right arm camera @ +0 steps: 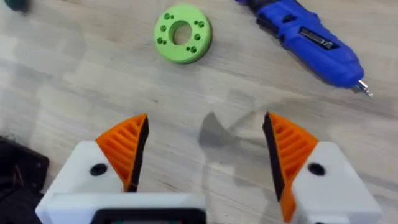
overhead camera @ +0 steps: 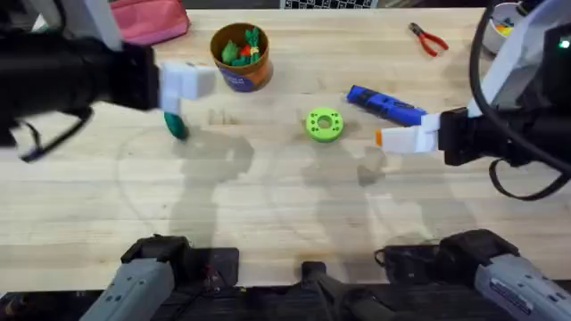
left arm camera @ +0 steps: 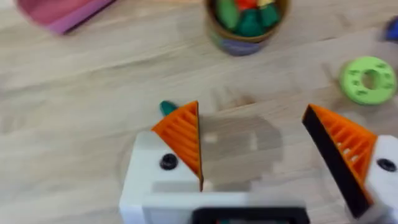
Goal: Pick up the gripper from the table and insert it into the empty holder that is missing its gripper. Then pick up a screw, insert it into the mounting hole, and use the screwdriver to tighten it. Finally, clean up the table by picking up the vegetable and placing it into the bucket.
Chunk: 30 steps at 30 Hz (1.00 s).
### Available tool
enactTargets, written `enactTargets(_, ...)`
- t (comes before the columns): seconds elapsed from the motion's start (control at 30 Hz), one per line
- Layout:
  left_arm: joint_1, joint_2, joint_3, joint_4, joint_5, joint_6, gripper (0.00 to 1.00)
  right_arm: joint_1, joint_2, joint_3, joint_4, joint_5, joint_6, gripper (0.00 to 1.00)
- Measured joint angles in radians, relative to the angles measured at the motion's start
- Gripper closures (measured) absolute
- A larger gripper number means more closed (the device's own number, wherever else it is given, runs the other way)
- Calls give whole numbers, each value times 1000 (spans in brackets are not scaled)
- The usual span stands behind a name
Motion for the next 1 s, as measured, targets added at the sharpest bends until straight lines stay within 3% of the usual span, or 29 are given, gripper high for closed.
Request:
enactTargets(0.23, 135, 240, 142, -77, -106, -81, 15, -31, -8, -9, 7, 0, 8, 8)
enactTargets(0.33, 199, 358, 150, -78, -123, -155, 15, -31, -8, -9, 7, 0, 8, 8)
enactTargets(0.5, 278, 510, 150, -77, -134, -210, 14, -31, -8, -9, 8, 0, 8, 8)
enactTargets(0.63, 275, 613, 150, -80, -138, -233, 14, -31, -8, -9, 7, 0, 8, 9)
enactTargets(0.83, 228, 772, 150, -81, -137, -329, 18, -31, -8, -10, 7, 0, 11, 9)
enactTargets(1.0, 225, 872, 150, -80, -137, -398, 48, -31, -8, -11, 7, 0, 11, 9)
